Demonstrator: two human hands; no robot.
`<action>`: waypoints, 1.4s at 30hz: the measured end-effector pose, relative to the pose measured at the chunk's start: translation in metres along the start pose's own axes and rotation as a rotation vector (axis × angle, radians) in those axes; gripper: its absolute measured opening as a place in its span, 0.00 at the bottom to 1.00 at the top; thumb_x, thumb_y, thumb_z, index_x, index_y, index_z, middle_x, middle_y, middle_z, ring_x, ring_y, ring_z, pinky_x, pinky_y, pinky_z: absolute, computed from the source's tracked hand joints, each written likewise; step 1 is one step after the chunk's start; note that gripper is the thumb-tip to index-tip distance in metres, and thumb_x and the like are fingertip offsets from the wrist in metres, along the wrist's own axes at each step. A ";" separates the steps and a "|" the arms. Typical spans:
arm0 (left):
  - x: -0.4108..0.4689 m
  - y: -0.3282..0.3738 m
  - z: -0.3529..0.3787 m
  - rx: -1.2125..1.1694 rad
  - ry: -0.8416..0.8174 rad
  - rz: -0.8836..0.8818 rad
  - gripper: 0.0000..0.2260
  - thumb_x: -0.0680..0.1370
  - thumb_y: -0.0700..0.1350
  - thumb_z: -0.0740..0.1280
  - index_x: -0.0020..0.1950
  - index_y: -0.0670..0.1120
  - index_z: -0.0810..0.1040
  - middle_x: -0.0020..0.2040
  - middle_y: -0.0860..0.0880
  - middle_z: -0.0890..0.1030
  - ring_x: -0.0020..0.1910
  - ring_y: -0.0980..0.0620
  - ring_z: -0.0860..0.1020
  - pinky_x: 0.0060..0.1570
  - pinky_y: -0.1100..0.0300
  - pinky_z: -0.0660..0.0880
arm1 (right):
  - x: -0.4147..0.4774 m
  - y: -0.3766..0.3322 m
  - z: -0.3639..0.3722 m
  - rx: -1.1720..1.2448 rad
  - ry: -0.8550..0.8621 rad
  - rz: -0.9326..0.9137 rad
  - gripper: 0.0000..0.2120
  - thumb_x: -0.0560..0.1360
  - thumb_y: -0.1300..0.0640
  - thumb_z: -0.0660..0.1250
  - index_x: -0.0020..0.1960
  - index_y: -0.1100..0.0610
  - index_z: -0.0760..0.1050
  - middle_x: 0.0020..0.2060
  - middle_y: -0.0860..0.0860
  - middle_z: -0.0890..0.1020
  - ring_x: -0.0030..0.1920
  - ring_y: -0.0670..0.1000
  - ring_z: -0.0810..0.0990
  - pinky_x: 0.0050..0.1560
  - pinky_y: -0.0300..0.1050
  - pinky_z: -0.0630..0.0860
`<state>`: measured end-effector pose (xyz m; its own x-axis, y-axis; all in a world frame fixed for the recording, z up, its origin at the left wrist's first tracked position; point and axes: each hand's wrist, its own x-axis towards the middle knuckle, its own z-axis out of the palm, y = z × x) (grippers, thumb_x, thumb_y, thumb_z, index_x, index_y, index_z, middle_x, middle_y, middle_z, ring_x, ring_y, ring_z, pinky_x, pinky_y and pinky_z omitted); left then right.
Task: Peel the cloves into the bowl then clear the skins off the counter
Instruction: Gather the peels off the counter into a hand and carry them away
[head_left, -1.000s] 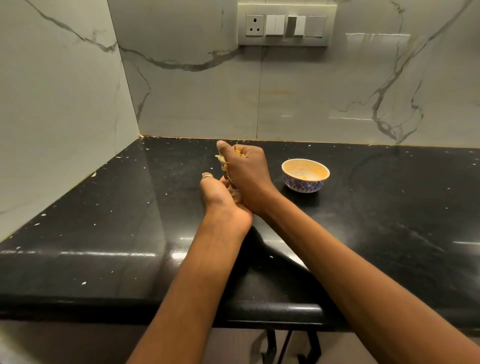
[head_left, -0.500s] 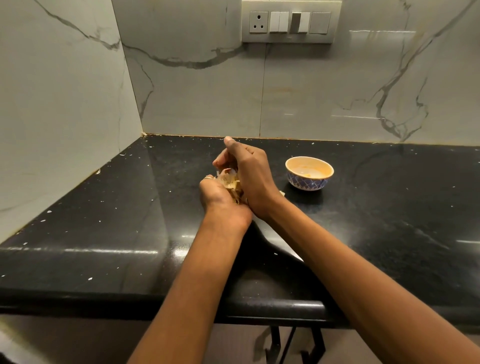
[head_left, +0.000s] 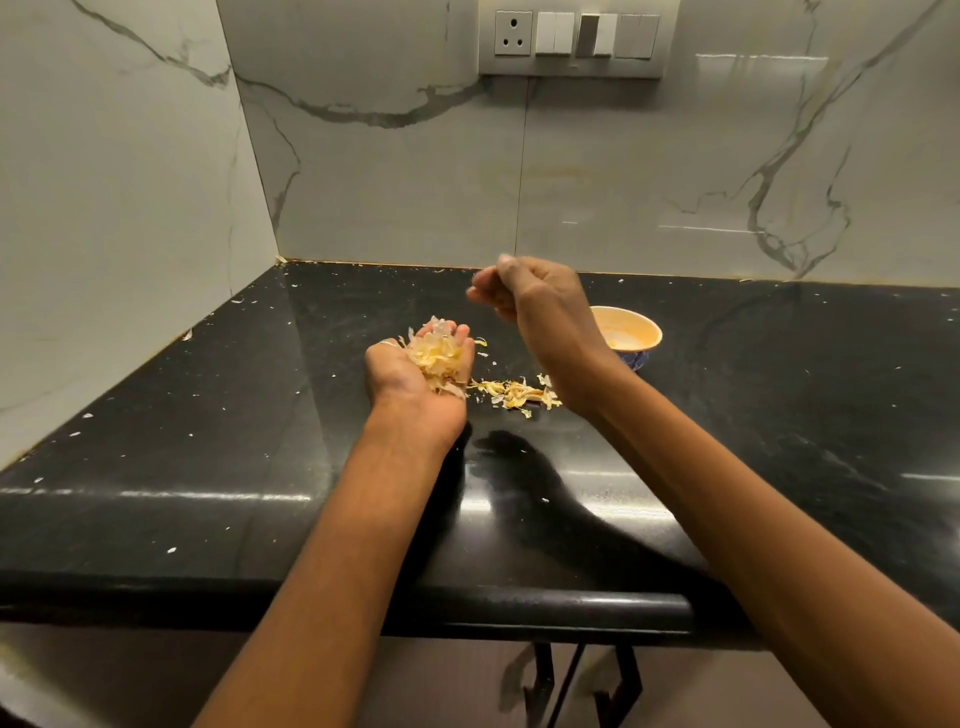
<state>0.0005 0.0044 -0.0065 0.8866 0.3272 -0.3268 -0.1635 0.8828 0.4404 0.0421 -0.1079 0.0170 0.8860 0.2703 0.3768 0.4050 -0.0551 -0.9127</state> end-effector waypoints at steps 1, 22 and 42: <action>-0.003 0.004 0.000 0.003 -0.006 0.006 0.23 0.86 0.48 0.45 0.54 0.36 0.76 0.52 0.39 0.80 0.64 0.40 0.77 0.60 0.50 0.74 | -0.003 0.006 -0.003 -0.102 0.009 -0.007 0.17 0.84 0.53 0.57 0.47 0.55 0.82 0.47 0.52 0.86 0.52 0.48 0.83 0.60 0.51 0.77; -0.001 0.044 -0.021 0.085 0.074 0.097 0.25 0.86 0.48 0.45 0.64 0.35 0.75 0.63 0.37 0.78 0.61 0.41 0.78 0.58 0.51 0.75 | 0.032 0.052 0.037 -0.722 -0.245 0.127 0.25 0.85 0.43 0.47 0.42 0.57 0.72 0.47 0.57 0.80 0.54 0.60 0.78 0.54 0.54 0.72; -0.002 0.047 -0.023 0.049 0.003 0.054 0.24 0.86 0.48 0.46 0.51 0.35 0.77 0.51 0.39 0.80 0.57 0.41 0.79 0.60 0.50 0.76 | -0.023 -0.007 -0.054 -0.892 -0.649 0.281 0.30 0.70 0.49 0.78 0.70 0.52 0.73 0.59 0.48 0.80 0.57 0.47 0.79 0.65 0.50 0.75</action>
<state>-0.0193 0.0529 -0.0040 0.8755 0.3754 -0.3041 -0.1899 0.8462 0.4980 0.0314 -0.1653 0.0235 0.7915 0.5728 -0.2133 0.4570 -0.7863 -0.4157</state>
